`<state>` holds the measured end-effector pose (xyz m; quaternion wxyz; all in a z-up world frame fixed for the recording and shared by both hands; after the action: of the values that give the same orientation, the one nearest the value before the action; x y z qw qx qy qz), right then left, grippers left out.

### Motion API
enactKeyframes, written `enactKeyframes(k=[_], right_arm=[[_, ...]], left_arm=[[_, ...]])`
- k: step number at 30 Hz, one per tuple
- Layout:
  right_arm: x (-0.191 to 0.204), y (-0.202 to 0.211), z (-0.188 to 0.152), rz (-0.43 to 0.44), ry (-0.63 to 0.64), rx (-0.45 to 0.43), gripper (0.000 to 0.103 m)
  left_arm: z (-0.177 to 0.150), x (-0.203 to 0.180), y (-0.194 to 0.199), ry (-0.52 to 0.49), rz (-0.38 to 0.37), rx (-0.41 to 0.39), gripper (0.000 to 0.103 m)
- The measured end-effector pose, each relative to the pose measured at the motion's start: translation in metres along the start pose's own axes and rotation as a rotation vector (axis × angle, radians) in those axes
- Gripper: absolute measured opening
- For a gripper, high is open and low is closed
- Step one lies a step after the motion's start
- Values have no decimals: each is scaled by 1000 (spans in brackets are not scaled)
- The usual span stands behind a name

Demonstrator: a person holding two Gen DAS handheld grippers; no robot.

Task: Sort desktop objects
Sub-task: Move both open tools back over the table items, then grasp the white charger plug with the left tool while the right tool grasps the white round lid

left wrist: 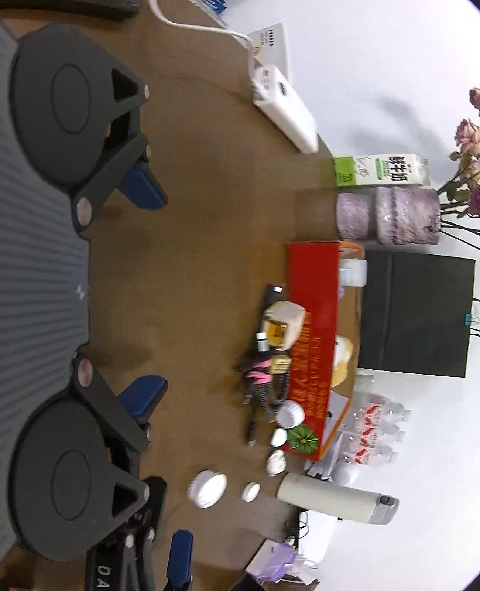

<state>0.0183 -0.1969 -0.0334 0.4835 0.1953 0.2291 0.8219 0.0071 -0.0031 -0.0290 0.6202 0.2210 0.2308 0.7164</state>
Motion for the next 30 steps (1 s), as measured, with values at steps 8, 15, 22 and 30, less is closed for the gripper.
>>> enactKeyframes(k=[8, 15, 22, 30], right_arm=[[-8, 13, -14, -35, -42, -5, 92], [-6, 4, -12, -49, -8, 9, 92], [-20, -19, 13, -75, 4, 10, 79], [-55, -54, 25, -85, -61, 59, 54]], left_arm=[[-18, -6, 4, -55, -5, 4, 103], [-16, -9, 0, -60, -24, 12, 103], [26, -31, -16, -122, -77, -69, 103], [93, -36, -86, -137, -50, -81, 102]])
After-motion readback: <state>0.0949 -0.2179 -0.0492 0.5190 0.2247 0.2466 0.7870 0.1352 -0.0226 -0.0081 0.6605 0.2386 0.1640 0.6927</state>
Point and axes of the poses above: each gripper's, at about its wrist camera, not at the fingertips, and y roughly against the way its jaws point, x to its left, z to its top, the point moved 7 cm from there along -y, roughly the way its jaws point, and after that the axes turned 7 degrees about z, right-handed, at the moved point
